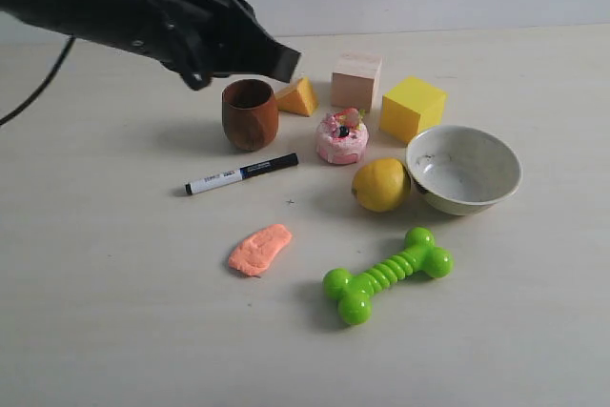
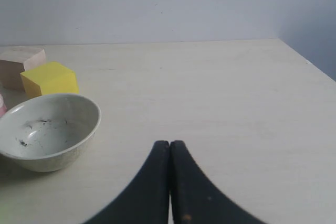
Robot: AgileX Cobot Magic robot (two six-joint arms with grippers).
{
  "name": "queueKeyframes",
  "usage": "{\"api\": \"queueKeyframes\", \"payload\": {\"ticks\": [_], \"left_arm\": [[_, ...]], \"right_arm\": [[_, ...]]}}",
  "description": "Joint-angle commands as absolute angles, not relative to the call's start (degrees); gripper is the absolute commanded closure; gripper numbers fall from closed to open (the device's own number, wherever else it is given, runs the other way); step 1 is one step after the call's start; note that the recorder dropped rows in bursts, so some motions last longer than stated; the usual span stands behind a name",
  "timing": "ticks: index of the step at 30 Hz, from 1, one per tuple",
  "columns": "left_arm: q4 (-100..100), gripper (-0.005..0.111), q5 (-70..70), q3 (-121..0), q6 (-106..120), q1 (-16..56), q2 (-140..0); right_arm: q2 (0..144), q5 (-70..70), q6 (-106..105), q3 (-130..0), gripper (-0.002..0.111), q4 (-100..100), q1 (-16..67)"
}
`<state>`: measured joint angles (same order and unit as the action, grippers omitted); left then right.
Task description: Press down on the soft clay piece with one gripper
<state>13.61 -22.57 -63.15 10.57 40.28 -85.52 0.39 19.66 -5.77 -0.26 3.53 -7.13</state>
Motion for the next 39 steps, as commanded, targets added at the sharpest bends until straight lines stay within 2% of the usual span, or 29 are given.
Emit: {"api": "queueKeyframes", "payload": {"ticks": [1,7,15,31,34,39], "left_arm": [[16.01,0.107,-15.22,-55.06,10.18,40.54,-75.53],[16.01,0.107,-12.55,-48.88,10.18,40.54,-65.85],[16.15,0.107,-15.05,-48.20,10.18,40.54,-58.10],[11.87,0.107,-14.92,-48.20,10.28,40.54,-54.09],[10.57,0.107,-14.92,-47.43,10.28,37.43,-49.09],[14.90,0.107,-14.80,-38.77,10.11,23.85,-38.27]], "right_arm": [[0.00,19.41,-5.94,0.00,0.108,3.42,-7.36],[0.00,19.41,-5.94,0.00,0.108,3.42,-7.36],[0.00,19.41,-5.94,0.00,0.108,3.42,-7.36],[0.00,19.41,-5.94,0.00,0.108,3.42,-7.36],[0.00,19.41,-5.94,0.00,0.108,3.42,-7.36],[0.00,19.41,-5.94,0.00,0.108,3.42,-7.36]]}}
